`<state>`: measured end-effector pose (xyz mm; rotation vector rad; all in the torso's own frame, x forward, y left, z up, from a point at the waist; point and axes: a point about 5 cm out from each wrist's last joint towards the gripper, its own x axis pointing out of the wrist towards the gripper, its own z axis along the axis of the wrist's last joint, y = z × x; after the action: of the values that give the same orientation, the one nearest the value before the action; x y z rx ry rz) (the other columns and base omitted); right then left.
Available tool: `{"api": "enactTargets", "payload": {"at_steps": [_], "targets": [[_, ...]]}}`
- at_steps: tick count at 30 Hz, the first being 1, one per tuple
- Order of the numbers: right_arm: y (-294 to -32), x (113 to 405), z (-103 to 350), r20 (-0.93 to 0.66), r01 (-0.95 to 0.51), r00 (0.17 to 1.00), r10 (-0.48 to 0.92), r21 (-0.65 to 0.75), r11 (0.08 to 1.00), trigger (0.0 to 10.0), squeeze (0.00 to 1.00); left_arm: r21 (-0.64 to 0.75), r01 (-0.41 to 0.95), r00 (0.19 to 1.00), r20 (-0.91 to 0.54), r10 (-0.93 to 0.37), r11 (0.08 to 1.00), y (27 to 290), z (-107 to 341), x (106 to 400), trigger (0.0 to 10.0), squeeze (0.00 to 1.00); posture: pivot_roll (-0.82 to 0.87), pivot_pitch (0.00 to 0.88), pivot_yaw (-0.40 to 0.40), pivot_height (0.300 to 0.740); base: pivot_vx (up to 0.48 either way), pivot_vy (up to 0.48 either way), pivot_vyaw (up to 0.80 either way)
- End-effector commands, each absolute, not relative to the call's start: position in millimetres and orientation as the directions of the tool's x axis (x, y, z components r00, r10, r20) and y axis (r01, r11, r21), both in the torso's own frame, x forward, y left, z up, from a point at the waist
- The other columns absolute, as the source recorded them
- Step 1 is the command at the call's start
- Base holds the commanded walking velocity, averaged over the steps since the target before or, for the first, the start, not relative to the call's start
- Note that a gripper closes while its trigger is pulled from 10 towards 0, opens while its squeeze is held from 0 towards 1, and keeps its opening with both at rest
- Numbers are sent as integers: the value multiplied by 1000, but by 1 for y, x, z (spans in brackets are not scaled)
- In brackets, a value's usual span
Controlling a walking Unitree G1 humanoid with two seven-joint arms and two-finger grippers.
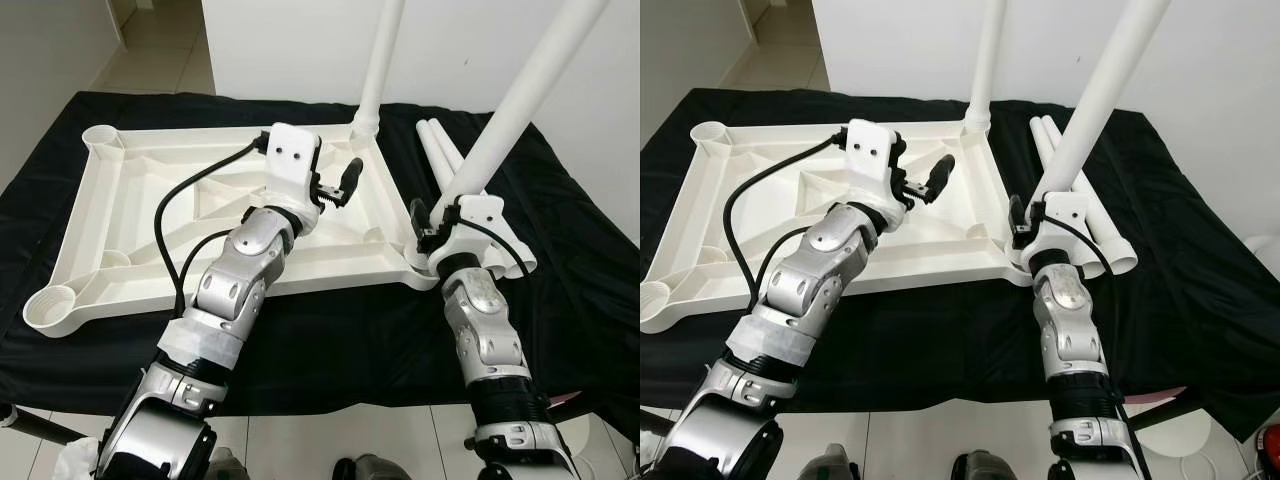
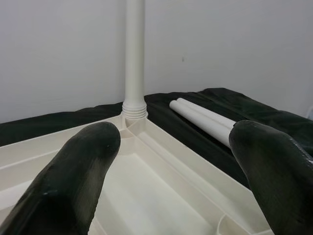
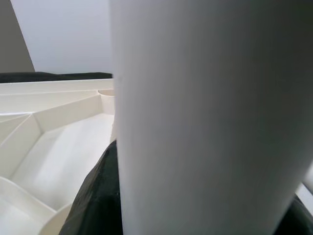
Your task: Building children table
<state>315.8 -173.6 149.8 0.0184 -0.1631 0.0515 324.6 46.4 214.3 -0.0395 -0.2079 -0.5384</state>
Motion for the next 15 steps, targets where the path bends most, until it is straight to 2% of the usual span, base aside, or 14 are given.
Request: {"api": "enactTargets", "payload": {"at_steps": [1,3,8,11,15], "targets": [[-178,312,145,150,-57,987,56,3,998,10000,0,70,648,737,195,-648,758,38,209,316,10000,0,46,0,-29,740,0,0,0],[-178,312,145,150,-57,987,56,3,998,10000,0,70,648,737,195,-648,758,38,209,316,10000,0,46,0,-29,740,0,0,0],[-186,307,137,120,-76,989,83,-63,995,10000,0,57,729,665,178,-725,682,36,196,302,10000,0,43,0,-28,740,0,0,0],[-189,306,135,113,-144,981,160,-135,980,10000,0,65,813,569,125,-813,578,30,183,285,10000,0,42,0,-23,740,0,0,0],[-191,307,132,99,-177,976,196,-176,968,10000,0,72,829,546,113,-830,555,28,179,280,10000,0,42,0,-23,740,0,0,0]]}}
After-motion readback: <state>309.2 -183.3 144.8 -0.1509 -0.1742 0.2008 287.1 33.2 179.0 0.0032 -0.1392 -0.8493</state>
